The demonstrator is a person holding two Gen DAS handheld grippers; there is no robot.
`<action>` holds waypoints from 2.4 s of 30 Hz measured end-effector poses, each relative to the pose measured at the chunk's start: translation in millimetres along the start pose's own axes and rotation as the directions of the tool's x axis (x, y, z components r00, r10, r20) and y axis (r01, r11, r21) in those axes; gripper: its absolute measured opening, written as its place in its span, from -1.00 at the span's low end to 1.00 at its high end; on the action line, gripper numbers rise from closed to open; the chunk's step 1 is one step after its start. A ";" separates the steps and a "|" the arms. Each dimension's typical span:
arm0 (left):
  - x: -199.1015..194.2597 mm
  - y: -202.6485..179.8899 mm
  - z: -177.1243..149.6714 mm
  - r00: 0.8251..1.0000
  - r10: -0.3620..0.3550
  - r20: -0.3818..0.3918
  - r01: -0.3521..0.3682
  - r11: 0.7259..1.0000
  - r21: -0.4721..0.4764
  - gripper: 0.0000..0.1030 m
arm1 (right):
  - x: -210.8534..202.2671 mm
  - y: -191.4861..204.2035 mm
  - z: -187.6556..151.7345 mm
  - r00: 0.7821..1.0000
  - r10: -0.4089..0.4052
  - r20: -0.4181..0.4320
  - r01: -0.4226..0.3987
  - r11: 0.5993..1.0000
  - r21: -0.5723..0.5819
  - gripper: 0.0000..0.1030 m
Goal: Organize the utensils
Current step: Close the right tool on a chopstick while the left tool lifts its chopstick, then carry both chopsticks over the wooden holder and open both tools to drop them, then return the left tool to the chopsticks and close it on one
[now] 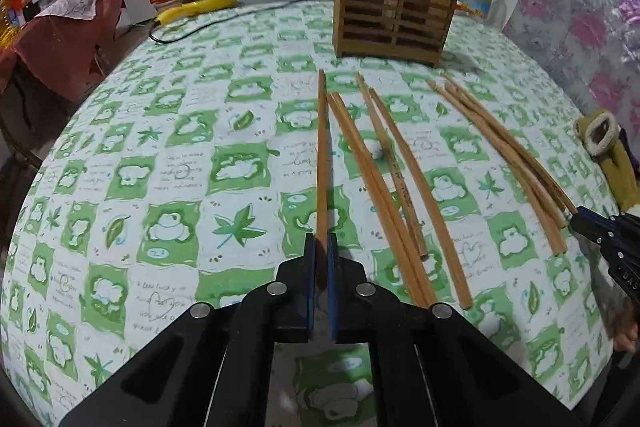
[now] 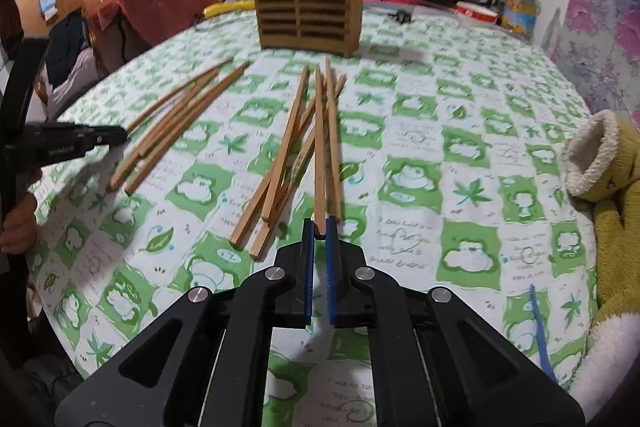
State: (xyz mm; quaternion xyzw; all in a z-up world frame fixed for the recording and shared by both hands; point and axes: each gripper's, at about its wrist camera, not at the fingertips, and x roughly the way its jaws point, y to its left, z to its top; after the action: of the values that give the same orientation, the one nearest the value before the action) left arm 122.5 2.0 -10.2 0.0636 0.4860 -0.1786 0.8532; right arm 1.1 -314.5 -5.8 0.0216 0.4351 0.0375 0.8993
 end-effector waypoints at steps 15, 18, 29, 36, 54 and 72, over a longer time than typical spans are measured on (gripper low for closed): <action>-84.8 -29.5 85.4 0.980 0.041 0.193 -0.049 0.998 0.036 -0.89 | -68.2 -1.3 94.4 0.968 0.007 0.252 -0.017 0.999 0.040 -0.88; -91.1 -36.5 109.8 0.974 0.048 0.220 -0.059 0.997 0.044 -0.89 | -74.9 5.2 119.6 0.959 -0.002 0.284 -0.005 1.000 0.023 -0.88; -123.8 -49.2 191.8 0.933 -0.032 0.358 0.029 1.000 0.012 -0.89 | -83.4 19.1 199.5 0.901 -0.002 0.433 -0.011 1.000 0.028 -0.88; -157.6 -47.2 256.9 0.885 -0.002 0.466 0.022 0.999 -0.038 -0.89 | -93.5 23.2 248.8 0.838 -0.080 0.539 0.069 0.997 0.040 -0.88; -29.5 -50.8 277.7 0.920 0.095 0.381 -0.074 0.995 -0.070 -0.12 | -2.7 -3.6 267.2 0.899 -0.063 0.433 0.028 0.996 0.086 -0.75; 4.7 9.2 102.9 0.945 0.253 0.207 -0.224 0.962 -0.154 0.72 | -8.8 -1.9 125.5 0.923 -0.173 0.343 0.151 0.984 0.090 0.51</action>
State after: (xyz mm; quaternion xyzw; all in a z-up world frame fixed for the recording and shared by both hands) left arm 211.1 -19.6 38.7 0.0463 0.3854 -0.0481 0.9204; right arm 94.2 -317.9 78.8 0.0199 0.2694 -0.0549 0.9612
